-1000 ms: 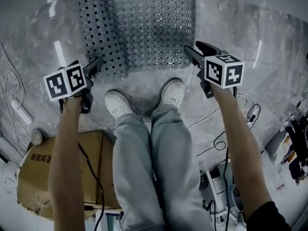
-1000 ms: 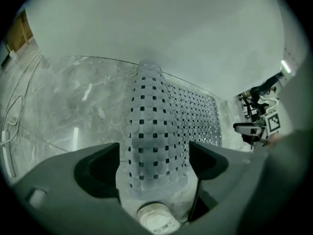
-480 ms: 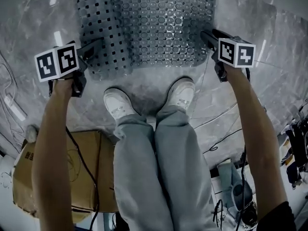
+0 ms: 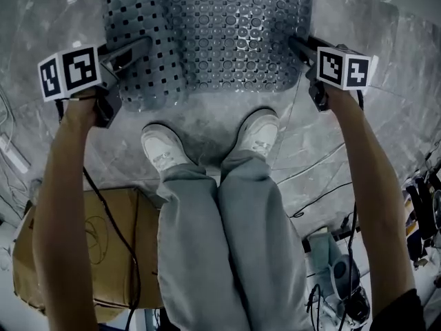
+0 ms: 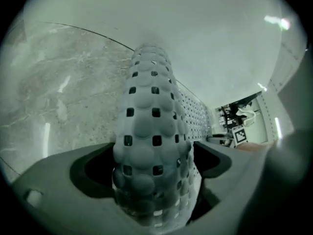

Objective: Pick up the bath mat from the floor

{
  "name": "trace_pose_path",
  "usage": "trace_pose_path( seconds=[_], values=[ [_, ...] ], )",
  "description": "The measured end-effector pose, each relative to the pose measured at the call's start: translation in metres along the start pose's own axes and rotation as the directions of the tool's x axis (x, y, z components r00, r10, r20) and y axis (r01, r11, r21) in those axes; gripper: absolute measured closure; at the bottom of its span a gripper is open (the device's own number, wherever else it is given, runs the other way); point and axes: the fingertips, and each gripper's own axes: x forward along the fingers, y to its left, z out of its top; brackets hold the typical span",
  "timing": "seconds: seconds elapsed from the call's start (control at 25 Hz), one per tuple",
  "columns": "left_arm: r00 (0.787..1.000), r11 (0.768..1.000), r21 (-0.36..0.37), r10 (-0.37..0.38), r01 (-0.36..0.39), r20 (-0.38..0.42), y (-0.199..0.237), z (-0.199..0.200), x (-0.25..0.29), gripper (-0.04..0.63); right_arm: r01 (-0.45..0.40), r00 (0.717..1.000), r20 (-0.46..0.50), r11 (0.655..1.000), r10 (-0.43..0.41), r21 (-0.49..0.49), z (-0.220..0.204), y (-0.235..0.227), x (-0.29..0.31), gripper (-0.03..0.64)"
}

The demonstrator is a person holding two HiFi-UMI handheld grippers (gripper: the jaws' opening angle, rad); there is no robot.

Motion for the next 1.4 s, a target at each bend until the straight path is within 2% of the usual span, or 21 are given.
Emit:
trace_pose_path(
  seconds=[0.04,0.16,0.24,0.4,0.48,0.56,0.8,0.96,1.24,1.4],
  values=[
    [1.0,1.0,-0.006,0.03,-0.03,-0.009,0.003,0.0,0.003,0.083,-0.024,1.0,-0.011,1.0,0.024,-0.009,-0.002,0.006,0.002,0.484],
    [0.995,0.996,-0.001,0.089,-0.089,-0.053,0.008,-0.002,0.01,0.086,-0.021,0.999,-0.028,0.999,0.021,-0.023,-0.007,0.016,0.004,0.49],
    [0.993,0.996,0.003,0.086,-0.086,-0.074,0.009,-0.001,0.007,0.156,-0.017,1.0,-0.02,1.0,0.017,0.023,-0.005,0.019,0.004,0.562],
    [0.99,0.995,0.038,0.099,-0.096,-0.104,-0.001,-0.002,-0.007,0.334,-0.004,1.0,0.004,0.996,0.004,0.092,-0.002,0.031,-0.006,0.584],
    [0.986,0.992,0.061,0.119,-0.112,-0.113,-0.01,-0.003,-0.015,0.452,-0.019,1.0,0.021,0.993,0.016,0.115,-0.001,0.038,-0.014,0.587],
    [0.983,0.989,0.084,0.133,-0.123,-0.124,-0.019,-0.003,-0.023,0.505,-0.036,0.999,0.031,0.993,0.033,0.115,0.003,0.048,-0.023,0.589],
    [0.985,0.991,0.105,0.093,-0.078,-0.146,-0.069,-0.012,-0.058,0.532,-0.102,0.995,0.028,0.991,0.1,0.084,0.003,0.086,-0.061,0.591],
    [0.976,0.986,0.145,0.107,-0.08,-0.19,-0.099,-0.028,-0.097,0.532,-0.105,0.994,0.003,0.992,0.105,0.074,-0.002,0.108,-0.097,0.592],
    [0.974,0.971,0.192,0.174,-0.146,-0.143,-0.153,-0.038,-0.16,0.534,-0.116,0.993,0.024,0.992,0.116,0.038,0.003,0.138,-0.165,0.592],
    [0.976,0.969,0.19,0.182,-0.158,-0.116,-0.183,-0.039,-0.19,0.543,-0.122,0.992,0.026,0.993,0.122,0.001,0.013,0.16,-0.197,0.592]
  ],
)
